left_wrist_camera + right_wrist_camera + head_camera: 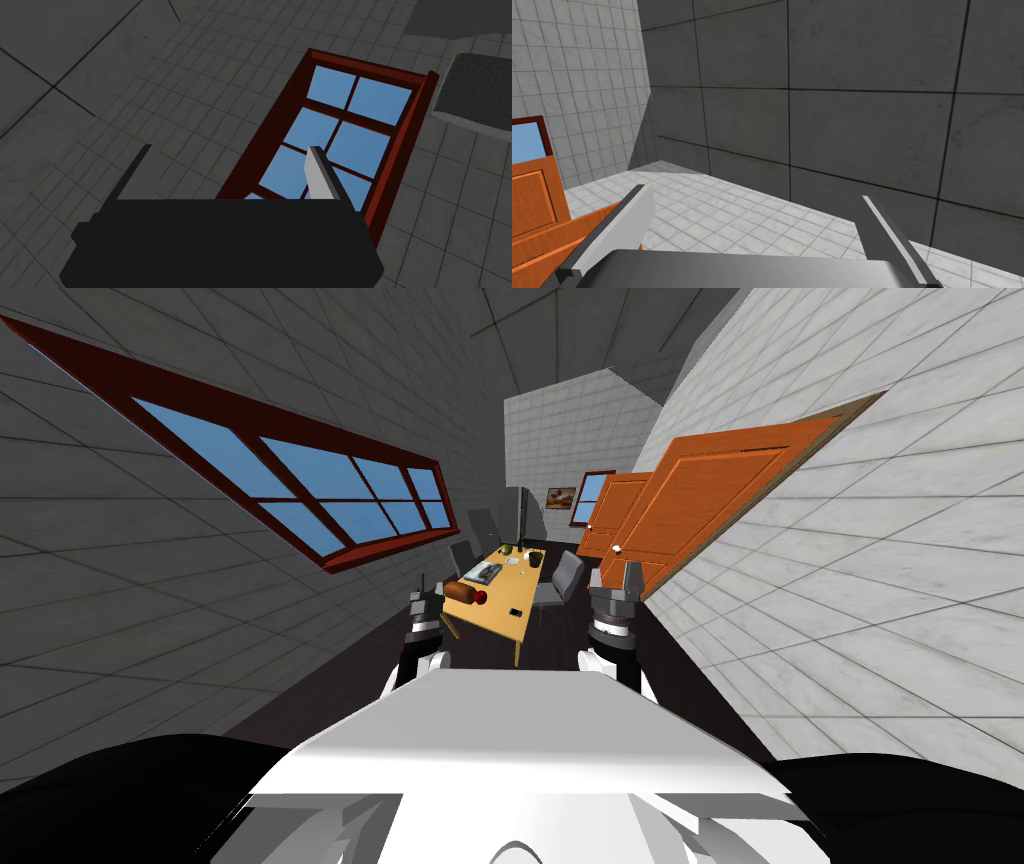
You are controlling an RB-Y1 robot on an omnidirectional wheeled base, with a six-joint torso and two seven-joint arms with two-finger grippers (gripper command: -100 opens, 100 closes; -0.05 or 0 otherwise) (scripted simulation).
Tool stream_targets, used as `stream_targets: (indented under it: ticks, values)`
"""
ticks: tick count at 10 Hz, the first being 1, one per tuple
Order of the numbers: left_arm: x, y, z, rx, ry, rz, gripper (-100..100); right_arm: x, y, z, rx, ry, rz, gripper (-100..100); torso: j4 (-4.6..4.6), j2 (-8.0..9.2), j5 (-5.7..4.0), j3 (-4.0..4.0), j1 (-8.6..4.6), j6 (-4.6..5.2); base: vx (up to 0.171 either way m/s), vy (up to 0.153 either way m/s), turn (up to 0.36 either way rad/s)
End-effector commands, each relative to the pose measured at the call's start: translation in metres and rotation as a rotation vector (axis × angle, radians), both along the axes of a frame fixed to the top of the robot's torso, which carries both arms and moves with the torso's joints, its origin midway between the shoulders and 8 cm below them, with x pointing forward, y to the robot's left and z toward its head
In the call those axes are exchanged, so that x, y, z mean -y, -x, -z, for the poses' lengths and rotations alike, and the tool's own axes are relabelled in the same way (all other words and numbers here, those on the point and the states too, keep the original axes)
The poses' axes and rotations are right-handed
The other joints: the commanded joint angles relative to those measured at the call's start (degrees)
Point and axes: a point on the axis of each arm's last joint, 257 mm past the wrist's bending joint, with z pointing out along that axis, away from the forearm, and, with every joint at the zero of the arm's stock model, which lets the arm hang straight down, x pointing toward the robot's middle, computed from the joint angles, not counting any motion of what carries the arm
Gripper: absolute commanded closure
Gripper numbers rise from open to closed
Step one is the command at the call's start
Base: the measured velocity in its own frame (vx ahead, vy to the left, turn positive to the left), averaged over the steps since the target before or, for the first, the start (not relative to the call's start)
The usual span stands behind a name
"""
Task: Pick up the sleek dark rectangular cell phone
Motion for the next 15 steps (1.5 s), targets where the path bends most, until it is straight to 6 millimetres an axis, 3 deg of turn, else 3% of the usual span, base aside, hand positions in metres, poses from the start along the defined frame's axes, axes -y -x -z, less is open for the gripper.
stream_targets:
  ticks: [1, 6, 12, 15]
  values:
    - [0.003, -0.005, 0.004, -0.022, -0.036, 0.025, -100, 0.000, 0.000, 0.000, 0.000, 0.000, 0.000, 0, 0.00, 0.00, 0.00, 0.00, 0.00, 0.00, -0.009, -0.028, -0.003]
    - [0.008, -0.028, 0.028, -0.116, -0.108, 0.082, -100, 0.000, 0.000, 0.000, 0.000, 0.000, 0.000, 0, 0.03, 0.13, -0.06, 0.07, -0.30, 0.01, -0.034, -0.078, -0.001]
    - [0.003, -0.077, 0.084, -0.307, -0.116, 0.119, -100, 0.000, 0.000, 0.000, 0.000, 0.000, 0.000, 0, 0.09, 0.41, -0.20, 0.23, -0.88, 0.01, -0.093, -0.191, -0.003]
    - [0.000, -0.094, 0.109, -0.389, -0.104, 0.125, -100, 0.000, 0.000, 0.000, 0.000, 0.000, 0.000, 0, 0.04, 0.14, -0.11, 0.09, -0.43, 0.00, -0.045, -0.129, -0.008]
